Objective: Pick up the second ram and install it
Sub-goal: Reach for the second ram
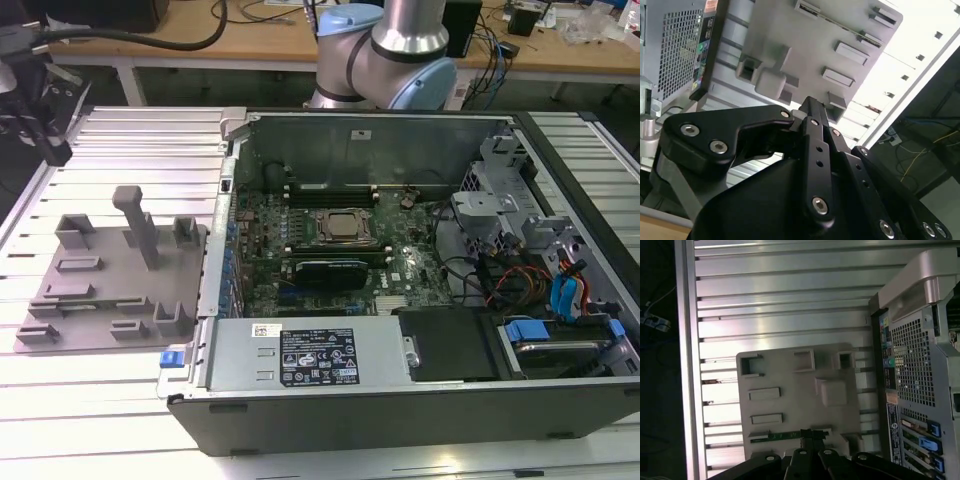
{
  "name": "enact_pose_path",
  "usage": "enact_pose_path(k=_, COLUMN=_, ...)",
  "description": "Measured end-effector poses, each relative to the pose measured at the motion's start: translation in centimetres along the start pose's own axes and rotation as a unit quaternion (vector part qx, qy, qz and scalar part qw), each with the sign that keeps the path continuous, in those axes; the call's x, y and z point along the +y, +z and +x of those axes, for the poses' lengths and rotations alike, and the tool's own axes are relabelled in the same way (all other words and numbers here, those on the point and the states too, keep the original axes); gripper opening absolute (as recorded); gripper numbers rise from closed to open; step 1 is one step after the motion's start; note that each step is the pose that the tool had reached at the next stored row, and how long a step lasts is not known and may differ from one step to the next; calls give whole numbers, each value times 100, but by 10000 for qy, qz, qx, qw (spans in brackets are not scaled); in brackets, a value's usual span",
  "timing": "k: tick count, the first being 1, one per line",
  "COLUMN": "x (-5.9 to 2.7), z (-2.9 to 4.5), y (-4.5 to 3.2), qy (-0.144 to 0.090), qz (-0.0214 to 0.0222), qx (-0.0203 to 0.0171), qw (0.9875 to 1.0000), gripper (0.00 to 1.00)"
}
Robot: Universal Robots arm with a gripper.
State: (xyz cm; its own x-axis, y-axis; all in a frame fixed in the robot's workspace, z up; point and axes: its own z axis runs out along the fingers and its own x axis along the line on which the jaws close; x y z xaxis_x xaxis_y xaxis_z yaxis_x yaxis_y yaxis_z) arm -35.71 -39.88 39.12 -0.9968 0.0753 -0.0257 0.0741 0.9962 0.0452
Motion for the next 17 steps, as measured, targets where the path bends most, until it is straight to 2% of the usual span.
enact_pose_path(k=8, x=-21, z=278, y=-2, qy=0, qz=0, qx=0, qw=10000, gripper=8)
enact_pose_path(k=12, x=-34, z=454, y=-4, qy=0, qz=0, qx=0, qw=10000, gripper=8)
enact_pose_path(k=15, x=-40, z=533, y=-4, qy=0, qz=0, qx=0, qw=10000, gripper=8)
enact_pose_path(k=17, x=-42, z=553, y=-2, qy=0, qz=-1, qx=-1, qw=10000, gripper=8)
